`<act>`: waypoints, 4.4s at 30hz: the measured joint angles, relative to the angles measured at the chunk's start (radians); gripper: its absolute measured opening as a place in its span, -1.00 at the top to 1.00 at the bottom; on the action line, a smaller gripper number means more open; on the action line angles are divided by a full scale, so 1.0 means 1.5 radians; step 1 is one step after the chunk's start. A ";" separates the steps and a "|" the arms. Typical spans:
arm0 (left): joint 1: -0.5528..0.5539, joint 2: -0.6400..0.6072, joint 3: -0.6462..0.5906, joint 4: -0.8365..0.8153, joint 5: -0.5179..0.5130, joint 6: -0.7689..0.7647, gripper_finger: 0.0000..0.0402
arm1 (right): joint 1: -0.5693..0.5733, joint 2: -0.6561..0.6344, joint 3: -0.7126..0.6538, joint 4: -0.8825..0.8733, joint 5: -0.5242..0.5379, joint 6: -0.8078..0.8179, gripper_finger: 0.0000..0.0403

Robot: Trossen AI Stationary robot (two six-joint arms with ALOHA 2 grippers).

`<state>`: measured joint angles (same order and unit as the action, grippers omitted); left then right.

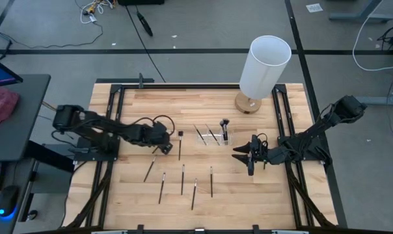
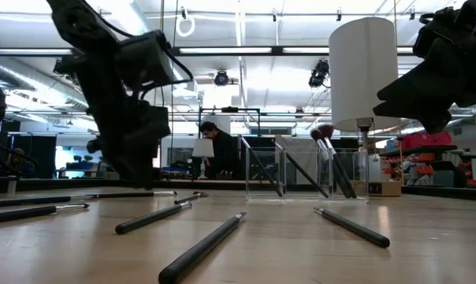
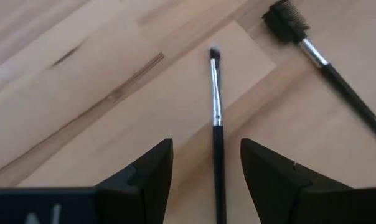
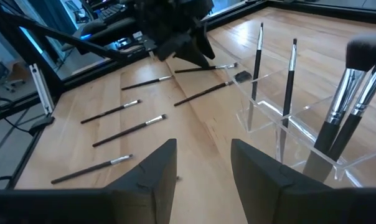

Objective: Pick & Place Makeup Supplies
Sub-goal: Put the black makeup brush into the transparent organizer

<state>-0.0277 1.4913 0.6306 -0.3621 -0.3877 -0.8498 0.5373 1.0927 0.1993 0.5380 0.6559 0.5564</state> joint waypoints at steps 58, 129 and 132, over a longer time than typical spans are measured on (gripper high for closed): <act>0.020 0.023 -0.021 0.069 0.041 0.084 0.97 | 0.000 0.000 0.000 -0.006 -0.001 0.002 0.23; -0.087 0.149 -0.253 0.688 -0.197 0.191 -0.08 | 0.000 0.001 0.000 -0.002 0.002 0.002 0.23; -0.080 0.156 -0.253 0.689 -0.188 0.199 -0.01 | 0.000 0.001 0.000 -0.002 0.002 0.000 0.23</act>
<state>-0.1474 1.7252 0.2512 0.6712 -0.6700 -0.5517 0.5377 1.0935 0.1993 0.5354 0.6582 0.5566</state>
